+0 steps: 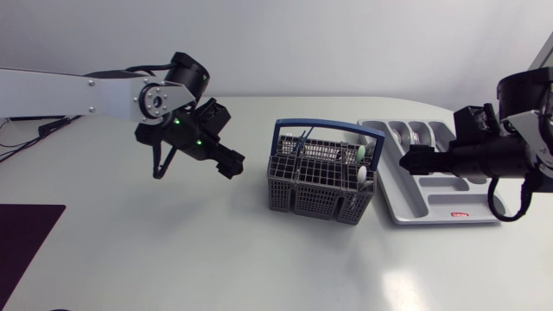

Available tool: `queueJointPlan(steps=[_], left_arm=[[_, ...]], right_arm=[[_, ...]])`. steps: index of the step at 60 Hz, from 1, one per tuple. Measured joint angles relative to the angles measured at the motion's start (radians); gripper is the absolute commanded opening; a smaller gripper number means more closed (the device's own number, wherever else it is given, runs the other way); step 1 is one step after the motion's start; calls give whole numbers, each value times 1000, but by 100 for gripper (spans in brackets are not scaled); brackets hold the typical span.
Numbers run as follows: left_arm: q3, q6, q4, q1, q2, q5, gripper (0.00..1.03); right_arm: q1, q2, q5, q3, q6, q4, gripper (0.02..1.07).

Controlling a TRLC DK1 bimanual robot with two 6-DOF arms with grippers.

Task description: Unload the cutlery basket into the drawer organizer.

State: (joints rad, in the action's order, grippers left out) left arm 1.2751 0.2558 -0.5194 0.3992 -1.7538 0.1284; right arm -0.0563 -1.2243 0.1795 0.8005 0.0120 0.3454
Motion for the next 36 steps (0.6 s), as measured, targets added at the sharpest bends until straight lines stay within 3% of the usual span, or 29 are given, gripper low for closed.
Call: queueJointPlan(steps=[18, 36], left_arm=[[43, 0, -4, 81, -72, 20, 97], [41, 4, -8, 88, -72, 47, 98]], right_arm=[[58, -198, -5, 77, -35, 0, 102], [145, -266, -80, 119, -51, 0, 102]])
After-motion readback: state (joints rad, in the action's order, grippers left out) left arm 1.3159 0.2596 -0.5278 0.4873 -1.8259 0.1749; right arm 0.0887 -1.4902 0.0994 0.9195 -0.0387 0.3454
